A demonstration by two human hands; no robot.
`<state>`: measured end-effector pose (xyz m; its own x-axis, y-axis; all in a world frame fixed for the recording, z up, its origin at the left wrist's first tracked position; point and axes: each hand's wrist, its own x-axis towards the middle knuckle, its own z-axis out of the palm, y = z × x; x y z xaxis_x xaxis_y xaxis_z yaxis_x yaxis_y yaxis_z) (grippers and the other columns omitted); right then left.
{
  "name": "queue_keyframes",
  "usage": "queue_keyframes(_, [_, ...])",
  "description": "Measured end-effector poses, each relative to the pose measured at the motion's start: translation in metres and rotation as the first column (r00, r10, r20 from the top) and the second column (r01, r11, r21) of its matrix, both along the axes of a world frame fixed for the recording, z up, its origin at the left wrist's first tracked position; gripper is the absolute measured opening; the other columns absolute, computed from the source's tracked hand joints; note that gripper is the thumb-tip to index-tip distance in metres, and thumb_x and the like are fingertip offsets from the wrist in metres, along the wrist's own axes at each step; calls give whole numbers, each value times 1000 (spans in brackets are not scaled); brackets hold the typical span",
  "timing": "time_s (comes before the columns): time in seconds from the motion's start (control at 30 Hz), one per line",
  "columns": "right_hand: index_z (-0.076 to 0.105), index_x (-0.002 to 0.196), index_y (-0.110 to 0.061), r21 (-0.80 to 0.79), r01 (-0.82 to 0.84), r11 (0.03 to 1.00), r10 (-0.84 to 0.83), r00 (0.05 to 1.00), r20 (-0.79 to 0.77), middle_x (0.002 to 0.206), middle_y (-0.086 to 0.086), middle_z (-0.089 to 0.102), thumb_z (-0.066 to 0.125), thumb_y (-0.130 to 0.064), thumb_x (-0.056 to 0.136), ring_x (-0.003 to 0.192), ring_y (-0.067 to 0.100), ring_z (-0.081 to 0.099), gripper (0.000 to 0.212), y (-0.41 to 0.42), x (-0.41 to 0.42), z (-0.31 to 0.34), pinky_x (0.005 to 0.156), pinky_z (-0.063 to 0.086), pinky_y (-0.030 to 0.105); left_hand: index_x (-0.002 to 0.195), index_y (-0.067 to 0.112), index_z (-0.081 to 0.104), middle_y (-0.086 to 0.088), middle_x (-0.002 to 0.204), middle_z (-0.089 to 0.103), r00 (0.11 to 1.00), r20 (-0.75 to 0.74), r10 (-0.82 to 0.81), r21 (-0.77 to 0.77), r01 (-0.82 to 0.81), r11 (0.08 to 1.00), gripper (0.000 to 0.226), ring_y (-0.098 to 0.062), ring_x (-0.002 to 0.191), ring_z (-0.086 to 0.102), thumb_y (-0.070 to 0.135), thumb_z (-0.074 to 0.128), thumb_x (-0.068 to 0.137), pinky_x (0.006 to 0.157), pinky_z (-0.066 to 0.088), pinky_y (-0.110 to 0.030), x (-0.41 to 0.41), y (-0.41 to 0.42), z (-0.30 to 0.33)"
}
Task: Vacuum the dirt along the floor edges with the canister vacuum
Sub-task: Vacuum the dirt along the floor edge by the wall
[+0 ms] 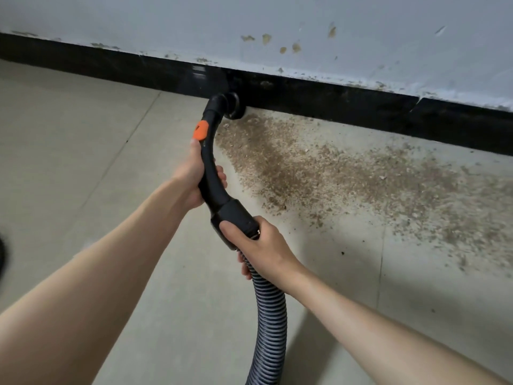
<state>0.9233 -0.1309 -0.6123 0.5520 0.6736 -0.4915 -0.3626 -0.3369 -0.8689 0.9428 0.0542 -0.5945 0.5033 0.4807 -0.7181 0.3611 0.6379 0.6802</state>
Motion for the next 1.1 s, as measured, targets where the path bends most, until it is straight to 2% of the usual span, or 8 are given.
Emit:
queue_keyframes(0.1, [52,86,-19,-7,44,999,-44,999,9,49,-9,57,72,-53,79,39,13,54,39,-10,-4,-3,40,42,23,78,12,41,0,44,44,999,0,-41,3,41,999,54,-14,35,45,64,39,93,40,43,-19,1,-11,1])
queue_keyframes(0.3, [53,88,-17,-33,93,995,-93,996,18,50,-7,57,71,-50,80,41,15,54,38,-35,-10,-8,42,43,25,82,9,43,-2,50,46,993,6,-118,45,118,992,58,-14,37,46,65,32,94,40,44,-20,3,-42,-3])
queue_keyframes(0.47, [52,83,-15,-40,131,991,-131,991,-8,52,-4,55,70,-45,82,41,17,52,36,-61,-9,-5,43,43,28,91,8,46,-6,60,47,989,-37,-143,104,146,984,55,-18,46,49,61,32,96,48,46,-28,11,-70,-4])
queue_keyframes(0.67, [52,86,-14,-65,162,985,-162,987,1,51,-4,55,71,-44,83,40,16,52,35,-90,-8,-2,42,43,25,90,10,49,-4,52,50,983,-47,-177,102,181,978,53,-17,40,51,61,35,95,46,48,-26,20,-99,-3])
queue_keyframes(0.8, [52,88,-13,-85,181,980,-182,983,-4,51,-5,56,71,-44,83,43,15,53,36,-113,-5,-2,44,45,25,84,9,50,-5,52,51,978,-70,-198,108,205,973,57,-19,42,52,63,35,94,49,47,-30,27,-121,-6])
queue_keyframes(0.93, [52,87,-14,-95,211,973,-212,977,-2,51,-5,56,72,-44,83,42,15,53,37,-131,-5,-5,44,45,25,88,10,50,-2,46,51,977,-58,-204,126,210,970,54,-18,41,52,61,35,95,48,47,-29,32,-140,-10])
queue_keyframes(1.1, [52,85,-14,-83,262,962,-261,965,28,50,-4,56,71,-44,84,41,15,52,36,-142,-9,-6,43,45,25,88,9,51,-4,52,51,962,-67,-265,116,272,955,57,-19,44,52,65,38,92,53,48,-31,35,-153,-8])
